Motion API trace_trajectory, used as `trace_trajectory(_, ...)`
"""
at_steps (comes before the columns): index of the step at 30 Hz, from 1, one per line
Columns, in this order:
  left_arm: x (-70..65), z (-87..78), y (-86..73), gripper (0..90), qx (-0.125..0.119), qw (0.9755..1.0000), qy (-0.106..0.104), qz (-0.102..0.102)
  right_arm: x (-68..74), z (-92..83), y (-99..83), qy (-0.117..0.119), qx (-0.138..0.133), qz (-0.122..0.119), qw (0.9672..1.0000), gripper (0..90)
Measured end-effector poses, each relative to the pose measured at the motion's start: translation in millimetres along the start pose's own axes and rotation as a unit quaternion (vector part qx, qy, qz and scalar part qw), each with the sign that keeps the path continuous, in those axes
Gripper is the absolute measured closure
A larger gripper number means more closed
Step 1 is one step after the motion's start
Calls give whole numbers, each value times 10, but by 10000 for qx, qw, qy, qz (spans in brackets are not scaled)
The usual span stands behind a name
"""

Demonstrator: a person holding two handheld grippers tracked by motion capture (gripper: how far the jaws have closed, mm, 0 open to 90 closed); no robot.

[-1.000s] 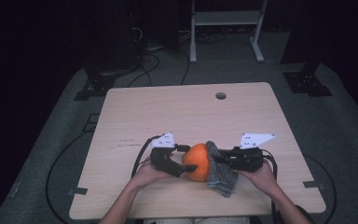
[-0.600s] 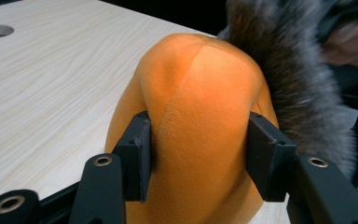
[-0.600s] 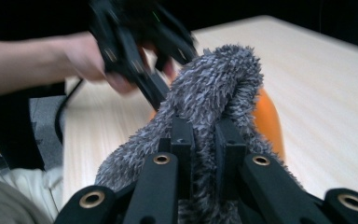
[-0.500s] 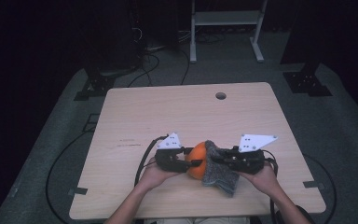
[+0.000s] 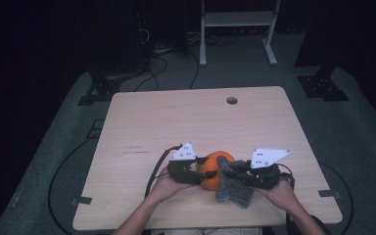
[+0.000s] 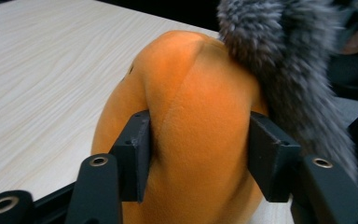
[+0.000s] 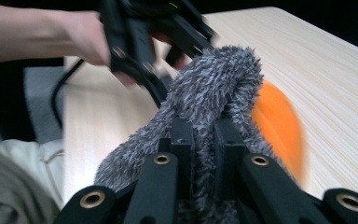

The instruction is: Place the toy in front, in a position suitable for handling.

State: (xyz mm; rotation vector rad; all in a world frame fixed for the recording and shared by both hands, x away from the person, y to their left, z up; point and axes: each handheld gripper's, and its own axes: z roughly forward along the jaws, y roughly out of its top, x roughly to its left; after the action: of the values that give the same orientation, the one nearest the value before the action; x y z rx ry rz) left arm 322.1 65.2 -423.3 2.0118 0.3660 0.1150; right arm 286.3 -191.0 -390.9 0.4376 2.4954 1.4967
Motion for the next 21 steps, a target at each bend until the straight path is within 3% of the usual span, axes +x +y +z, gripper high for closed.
trace_trajectory(2,-56,9,7,486,64,9998,19,177,14,38,76,-41,78,-154,9998,807)
trace_trajectory(8,-32,-46,-40,469,11,9997,-166,154,-195,-77,42,-212,-18,136,9997,807)
trace_trajectory(11,3,-58,-38,311,-169,9994,-299,40,-202,-121,-56,-148,42,258,9995,808)
trace_trajectory(14,14,2,-21,189,36,9997,-247,3,-168,-123,-84,68,59,275,9996,807)
trace_trajectory(18,-66,40,-46,363,139,9991,-281,301,-109,-59,13,356,159,138,9991,807)
trace_trajectory(21,-25,-5,-60,424,144,9992,-331,156,-178,-62,41,328,102,207,9992,808)
